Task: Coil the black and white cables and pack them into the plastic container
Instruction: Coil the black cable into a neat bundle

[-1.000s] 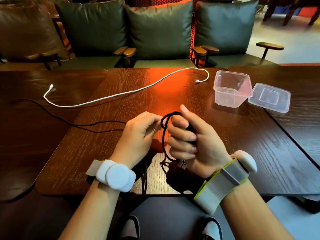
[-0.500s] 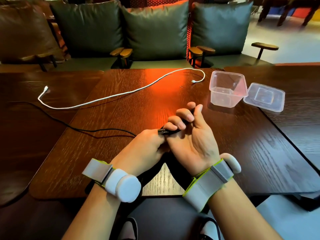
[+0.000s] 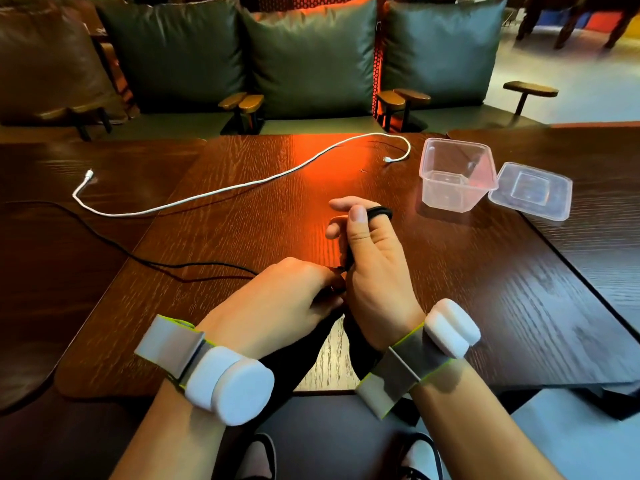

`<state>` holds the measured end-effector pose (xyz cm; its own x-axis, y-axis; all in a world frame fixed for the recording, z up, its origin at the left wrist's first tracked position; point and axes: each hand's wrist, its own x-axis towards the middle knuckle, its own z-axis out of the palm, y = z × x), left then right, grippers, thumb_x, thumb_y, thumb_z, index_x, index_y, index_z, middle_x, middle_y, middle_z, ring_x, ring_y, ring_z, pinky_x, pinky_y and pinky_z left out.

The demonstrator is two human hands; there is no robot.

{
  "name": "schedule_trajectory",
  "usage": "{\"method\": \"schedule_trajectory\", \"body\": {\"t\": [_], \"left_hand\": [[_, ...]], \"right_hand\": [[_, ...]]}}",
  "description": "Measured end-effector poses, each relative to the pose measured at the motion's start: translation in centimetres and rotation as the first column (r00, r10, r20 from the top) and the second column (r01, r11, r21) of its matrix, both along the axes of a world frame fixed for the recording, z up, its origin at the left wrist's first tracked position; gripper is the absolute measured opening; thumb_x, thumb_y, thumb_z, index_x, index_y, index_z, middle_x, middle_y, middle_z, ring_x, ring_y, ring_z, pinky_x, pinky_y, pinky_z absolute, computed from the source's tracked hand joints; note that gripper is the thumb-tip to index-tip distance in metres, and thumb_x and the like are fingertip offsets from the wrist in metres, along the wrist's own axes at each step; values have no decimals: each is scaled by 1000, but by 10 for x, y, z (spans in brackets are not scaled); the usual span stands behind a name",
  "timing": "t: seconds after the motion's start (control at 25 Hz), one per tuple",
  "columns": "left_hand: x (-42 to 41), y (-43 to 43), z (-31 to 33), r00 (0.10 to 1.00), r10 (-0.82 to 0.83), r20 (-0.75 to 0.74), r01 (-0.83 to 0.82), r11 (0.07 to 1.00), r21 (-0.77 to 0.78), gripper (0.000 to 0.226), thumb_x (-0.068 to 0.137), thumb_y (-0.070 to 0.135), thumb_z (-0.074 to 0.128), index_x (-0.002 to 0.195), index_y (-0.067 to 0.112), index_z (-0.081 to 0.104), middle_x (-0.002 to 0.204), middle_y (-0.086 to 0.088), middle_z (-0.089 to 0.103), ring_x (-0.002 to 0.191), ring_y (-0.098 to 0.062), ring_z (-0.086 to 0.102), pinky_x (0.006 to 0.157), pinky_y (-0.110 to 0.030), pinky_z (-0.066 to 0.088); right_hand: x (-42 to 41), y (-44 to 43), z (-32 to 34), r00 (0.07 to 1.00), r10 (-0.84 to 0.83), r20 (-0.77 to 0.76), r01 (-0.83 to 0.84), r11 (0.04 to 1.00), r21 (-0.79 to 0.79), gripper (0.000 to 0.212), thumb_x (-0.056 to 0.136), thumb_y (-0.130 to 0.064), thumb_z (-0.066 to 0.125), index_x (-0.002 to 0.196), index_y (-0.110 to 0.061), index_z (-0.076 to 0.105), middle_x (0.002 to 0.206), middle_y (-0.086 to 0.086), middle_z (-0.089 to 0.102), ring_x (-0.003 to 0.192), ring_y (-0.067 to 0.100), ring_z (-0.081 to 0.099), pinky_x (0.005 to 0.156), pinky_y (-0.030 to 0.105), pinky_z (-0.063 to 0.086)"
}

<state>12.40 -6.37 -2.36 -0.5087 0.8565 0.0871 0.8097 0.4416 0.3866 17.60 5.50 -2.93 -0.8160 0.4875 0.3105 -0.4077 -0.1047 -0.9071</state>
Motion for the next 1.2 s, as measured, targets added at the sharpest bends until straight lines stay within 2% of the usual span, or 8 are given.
{"method": "schedule_trajectory", "body": {"t": [0.16,0.36,0.56,0.76,0.88,0.96,1.08,1.2], "left_hand": [[4,-7,10,999,37,2,-37,998,-51,2,92,38,57,91,37,54,90,3,70,87,-28,65,74,-44,54],[5,-7,10,985,87,-152,-95,994,-45,24,86,25,56,72,32,37,86,-3,64,87,-35,61,62,-38,41],[4,-5,8,886,168,-432,-157,986,61,12,84,25,48,85,22,60,72,-5,63,75,-38,61,60,-35,28],[5,-5,7,827,299,-476,-259,954,149,18,80,43,66,82,26,66,64,-2,63,68,-36,61,57,-31,30],[6,-5,5,831,312,-460,-246,949,198,23,76,48,65,73,25,64,59,0,61,62,-32,61,53,-30,37],[8,-4,6,833,328,-445,-254,942,220,24,75,48,60,73,25,66,62,2,62,65,-29,62,54,-30,40],[8,-4,7,874,319,-366,-231,937,263,27,74,44,52,79,25,70,71,6,66,81,-22,64,64,-35,51],[5,-1,3,930,276,-242,-194,930,313,26,80,39,50,88,22,69,94,10,65,97,-17,59,77,-41,53]], "right_hand": [[4,3,-4,999,-16,39,4,956,292,23,104,-23,42,116,-22,62,87,1,65,79,-2,57,78,18,41],[5,6,-7,978,-39,204,-63,878,475,28,103,-25,46,128,-27,59,93,-3,70,89,6,65,87,28,51],[7,13,-4,953,-109,282,-85,799,596,31,103,-31,44,131,-26,58,95,-7,67,96,14,64,91,35,49],[9,16,-1,923,-176,343,-167,619,767,35,104,-37,38,131,-23,55,108,8,71,101,32,64,88,42,48],[9,17,0,901,-198,385,-219,558,800,34,103,-40,36,120,-19,56,99,13,70,94,38,64,81,45,50],[9,19,-1,886,-224,406,-241,525,816,30,103,-42,35,98,-17,51,88,14,67,84,40,62,74,45,49],[10,22,-1,868,-273,415,-239,503,830,37,102,-45,33,73,-23,33,71,7,55,72,38,57,65,43,46],[10,26,-1,863,-324,388,-205,477,855,44,101,-49,31,67,-22,31,65,1,49,72,35,55,62,38,39]]}}
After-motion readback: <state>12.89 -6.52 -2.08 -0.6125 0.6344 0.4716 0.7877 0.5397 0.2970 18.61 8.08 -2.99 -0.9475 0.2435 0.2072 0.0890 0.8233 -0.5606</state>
